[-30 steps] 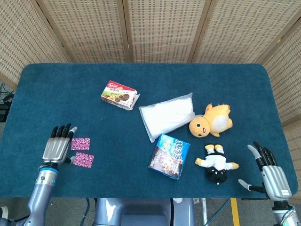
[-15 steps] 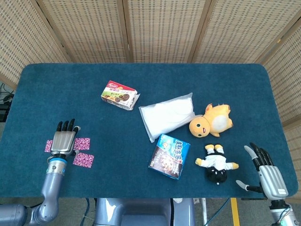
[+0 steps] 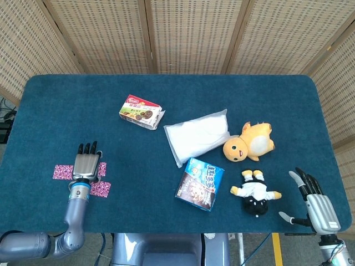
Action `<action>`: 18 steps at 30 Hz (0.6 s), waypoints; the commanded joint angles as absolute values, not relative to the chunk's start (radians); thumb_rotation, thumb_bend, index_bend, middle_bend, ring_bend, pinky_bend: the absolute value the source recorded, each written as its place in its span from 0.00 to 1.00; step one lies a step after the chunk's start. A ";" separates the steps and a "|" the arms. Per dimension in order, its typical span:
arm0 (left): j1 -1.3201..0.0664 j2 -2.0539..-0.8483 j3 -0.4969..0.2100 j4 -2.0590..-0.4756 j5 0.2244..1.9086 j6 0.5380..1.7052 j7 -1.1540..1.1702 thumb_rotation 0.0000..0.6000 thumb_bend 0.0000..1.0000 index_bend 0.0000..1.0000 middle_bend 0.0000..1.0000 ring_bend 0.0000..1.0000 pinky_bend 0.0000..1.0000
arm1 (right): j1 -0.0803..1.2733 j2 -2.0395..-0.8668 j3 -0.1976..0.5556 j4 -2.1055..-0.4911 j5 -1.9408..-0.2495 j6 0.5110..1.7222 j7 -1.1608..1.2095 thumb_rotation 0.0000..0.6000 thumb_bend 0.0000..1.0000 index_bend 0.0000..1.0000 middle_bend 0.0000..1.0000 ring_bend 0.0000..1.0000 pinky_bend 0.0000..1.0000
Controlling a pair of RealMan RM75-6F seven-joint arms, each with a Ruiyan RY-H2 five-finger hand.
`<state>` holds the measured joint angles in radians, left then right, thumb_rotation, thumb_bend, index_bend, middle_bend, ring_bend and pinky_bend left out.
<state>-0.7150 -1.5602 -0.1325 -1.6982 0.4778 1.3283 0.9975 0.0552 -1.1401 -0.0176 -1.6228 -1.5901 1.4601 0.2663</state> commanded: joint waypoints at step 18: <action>-0.712 -1.570 -0.123 -1.609 0.446 1.280 0.986 1.00 0.21 0.30 0.00 0.00 0.00 | 0.059 -1.141 -0.017 -1.614 -1.580 1.448 0.276 1.00 0.10 0.04 0.00 0.00 0.00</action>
<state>-0.7128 -1.5695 -0.1238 -1.6102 0.4463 1.2810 0.9871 0.0593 -1.1413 -0.0174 -1.6137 -1.5797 1.4479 0.2764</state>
